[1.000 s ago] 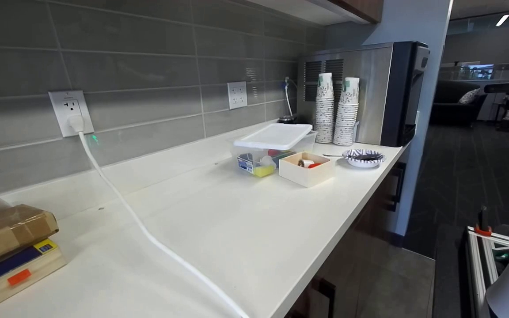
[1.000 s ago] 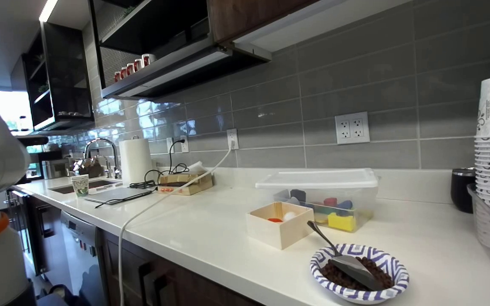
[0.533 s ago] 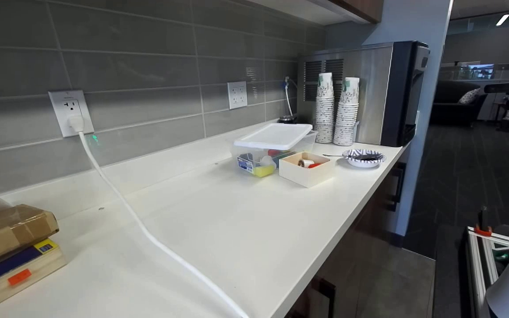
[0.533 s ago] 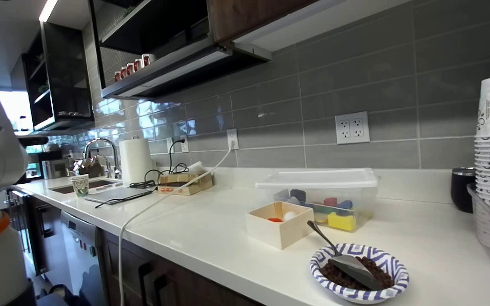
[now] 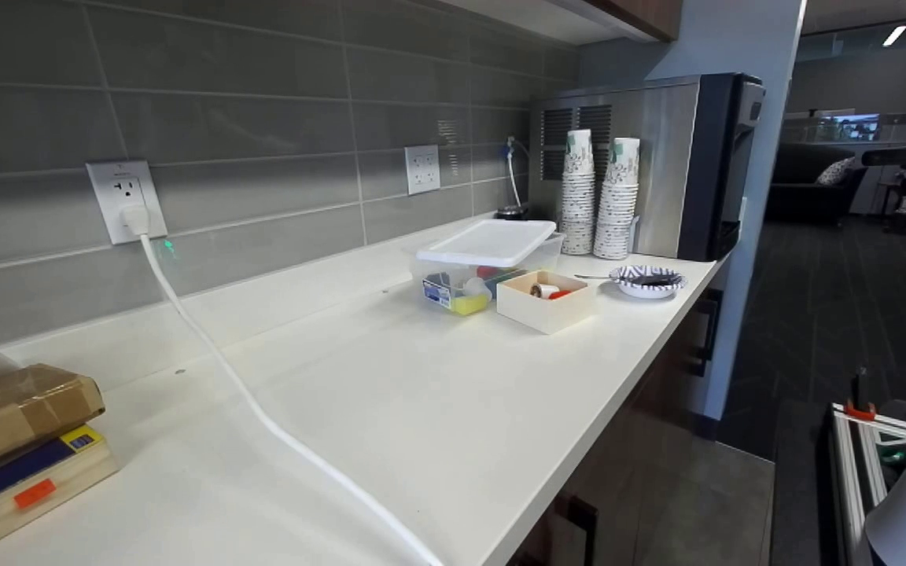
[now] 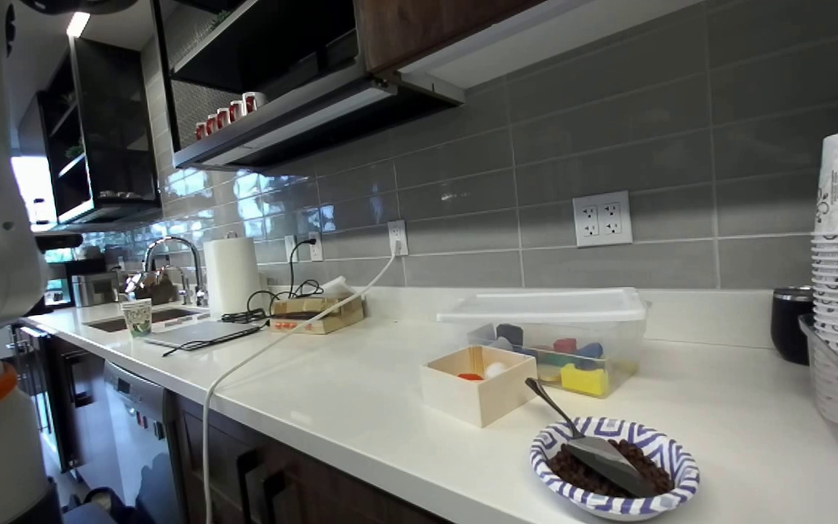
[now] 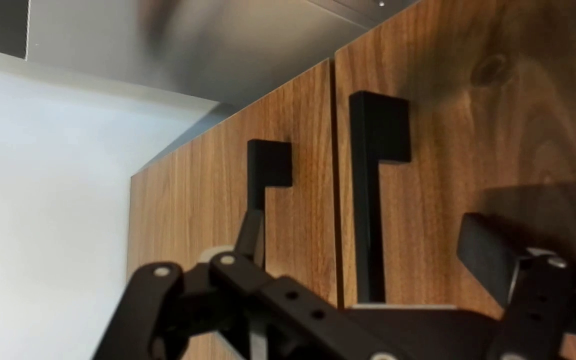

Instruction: Open and close the cabinet

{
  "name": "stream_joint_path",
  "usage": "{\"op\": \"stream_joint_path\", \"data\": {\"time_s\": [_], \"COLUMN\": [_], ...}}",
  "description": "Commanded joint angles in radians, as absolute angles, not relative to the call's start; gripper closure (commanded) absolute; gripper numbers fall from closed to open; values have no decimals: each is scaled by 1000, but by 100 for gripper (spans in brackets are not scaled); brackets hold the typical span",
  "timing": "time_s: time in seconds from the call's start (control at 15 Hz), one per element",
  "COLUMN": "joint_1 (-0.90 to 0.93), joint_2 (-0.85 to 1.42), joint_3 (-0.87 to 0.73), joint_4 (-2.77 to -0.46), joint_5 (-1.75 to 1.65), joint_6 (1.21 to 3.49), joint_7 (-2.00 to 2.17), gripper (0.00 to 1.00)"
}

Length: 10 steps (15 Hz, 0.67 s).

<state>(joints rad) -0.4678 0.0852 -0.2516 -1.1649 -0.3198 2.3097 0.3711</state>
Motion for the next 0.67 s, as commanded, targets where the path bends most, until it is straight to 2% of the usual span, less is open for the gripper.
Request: {"op": "stream_joint_path", "data": {"time_s": [0.0,0.6], "joint_1": [-478,-526], "joint_2": [158,192], "joint_3": [-256,-281], "joint_4": [-1049,-998], "joint_5": [-287,-279], "joint_6": [2259,2233], "joint_7": [372,368], "gripper": [0,0]}}
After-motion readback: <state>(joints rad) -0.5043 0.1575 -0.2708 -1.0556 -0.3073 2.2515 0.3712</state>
